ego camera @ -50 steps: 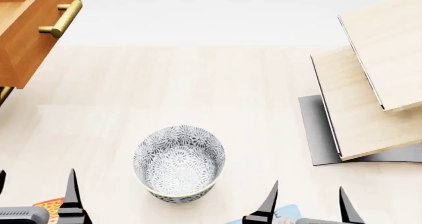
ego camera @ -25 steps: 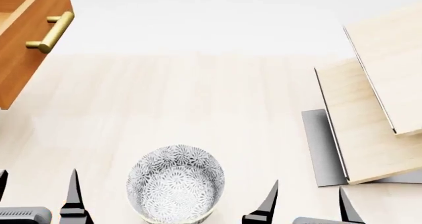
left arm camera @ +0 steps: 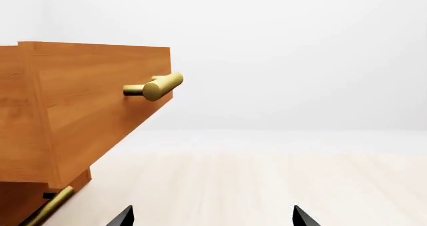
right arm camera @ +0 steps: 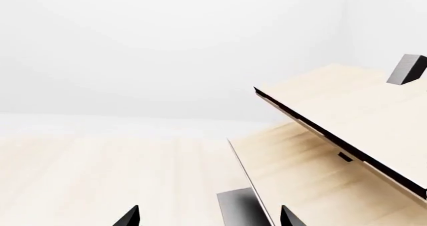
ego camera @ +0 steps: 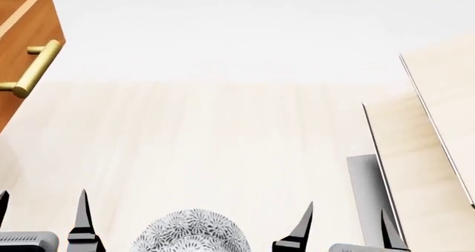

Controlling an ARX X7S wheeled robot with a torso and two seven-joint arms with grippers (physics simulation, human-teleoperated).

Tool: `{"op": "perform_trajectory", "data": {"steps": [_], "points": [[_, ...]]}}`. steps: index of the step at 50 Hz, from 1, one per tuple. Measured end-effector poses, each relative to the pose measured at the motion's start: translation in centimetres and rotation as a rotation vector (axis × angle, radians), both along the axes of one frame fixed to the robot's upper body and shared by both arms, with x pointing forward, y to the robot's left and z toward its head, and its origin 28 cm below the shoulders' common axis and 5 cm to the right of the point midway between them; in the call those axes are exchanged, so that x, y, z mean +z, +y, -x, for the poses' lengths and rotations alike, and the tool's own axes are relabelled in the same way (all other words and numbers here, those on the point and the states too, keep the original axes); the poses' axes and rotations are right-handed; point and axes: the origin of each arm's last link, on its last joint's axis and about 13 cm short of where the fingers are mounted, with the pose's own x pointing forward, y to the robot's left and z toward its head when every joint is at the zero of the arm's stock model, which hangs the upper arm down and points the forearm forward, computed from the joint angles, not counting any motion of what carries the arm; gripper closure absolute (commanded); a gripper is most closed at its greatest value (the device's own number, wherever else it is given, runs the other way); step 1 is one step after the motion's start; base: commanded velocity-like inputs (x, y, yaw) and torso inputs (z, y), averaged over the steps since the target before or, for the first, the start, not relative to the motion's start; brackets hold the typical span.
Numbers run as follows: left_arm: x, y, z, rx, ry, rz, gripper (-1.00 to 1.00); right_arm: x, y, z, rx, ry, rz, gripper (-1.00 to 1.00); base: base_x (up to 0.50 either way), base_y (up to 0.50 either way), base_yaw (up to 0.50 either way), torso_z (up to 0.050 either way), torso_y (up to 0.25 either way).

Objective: Close the top drawer of the cabinet.

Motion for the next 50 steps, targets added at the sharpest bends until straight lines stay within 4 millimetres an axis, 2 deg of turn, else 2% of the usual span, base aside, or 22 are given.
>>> {"op": "perform_trajectory", "data": {"steps": [30,42,50], "points": [[-0.21,0.03,-0.04,-0.003,0.004,-0.002,-1.00,-0.18,0.08,-0.09,0.002,0.003,0.003,-1.00,0.33,0.00,0.00,0.000,0.000],[-0.24,0.00,-0.02,-0.006,0.005,-0.005,-1.00,-0.24,0.12,-0.09,0.003,0.003,0.007,-1.00,0.01,0.00,0.00,0.000,0.000],[-0.20,0.00,0.00,-0.008,0.006,-0.006,-1.00,-0.24,0.14,-0.12,0.003,0.005,0.007,-1.00,0.32,-0.02,0.00,0.000,0.000]]}}
